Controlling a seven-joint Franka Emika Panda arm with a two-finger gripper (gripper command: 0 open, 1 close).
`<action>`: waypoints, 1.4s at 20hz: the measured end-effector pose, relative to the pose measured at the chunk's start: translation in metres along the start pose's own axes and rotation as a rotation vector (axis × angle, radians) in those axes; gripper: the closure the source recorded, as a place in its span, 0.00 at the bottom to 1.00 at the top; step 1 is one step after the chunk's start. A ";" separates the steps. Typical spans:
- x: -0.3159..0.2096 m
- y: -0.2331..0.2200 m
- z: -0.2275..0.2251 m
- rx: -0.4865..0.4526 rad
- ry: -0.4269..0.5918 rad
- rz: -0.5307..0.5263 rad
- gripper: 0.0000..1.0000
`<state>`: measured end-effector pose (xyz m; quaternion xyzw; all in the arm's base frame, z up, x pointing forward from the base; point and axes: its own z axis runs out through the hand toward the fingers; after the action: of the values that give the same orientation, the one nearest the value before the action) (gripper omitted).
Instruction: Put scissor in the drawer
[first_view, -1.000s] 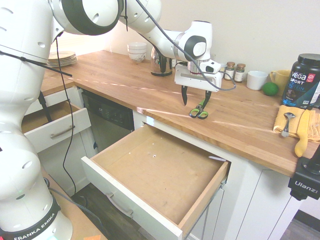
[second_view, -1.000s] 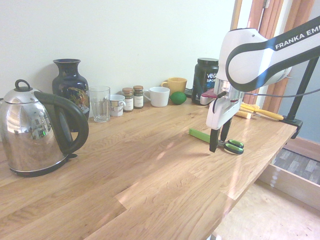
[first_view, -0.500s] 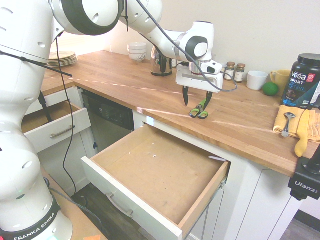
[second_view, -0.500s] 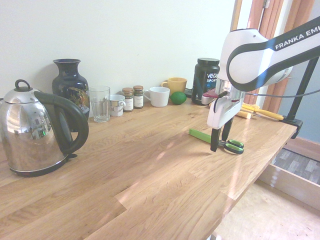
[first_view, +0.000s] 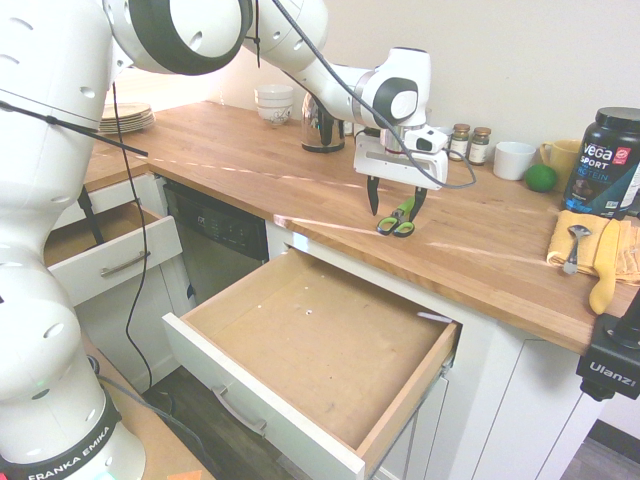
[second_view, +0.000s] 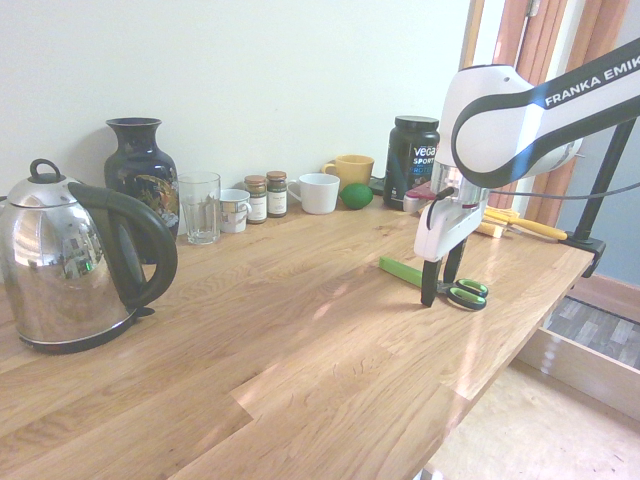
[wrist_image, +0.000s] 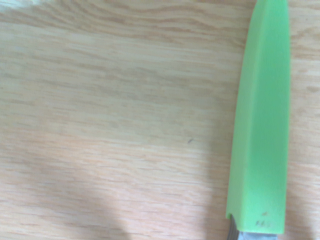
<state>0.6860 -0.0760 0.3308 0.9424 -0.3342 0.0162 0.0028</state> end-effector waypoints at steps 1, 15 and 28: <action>0.000 0.000 0.000 0.000 0.000 0.000 1.00; 0.003 0.003 -0.001 0.004 0.006 0.005 1.00; -0.001 0.003 -0.002 0.011 0.015 0.005 1.00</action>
<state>0.6836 -0.0780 0.3332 0.9413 -0.3365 0.0252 0.0002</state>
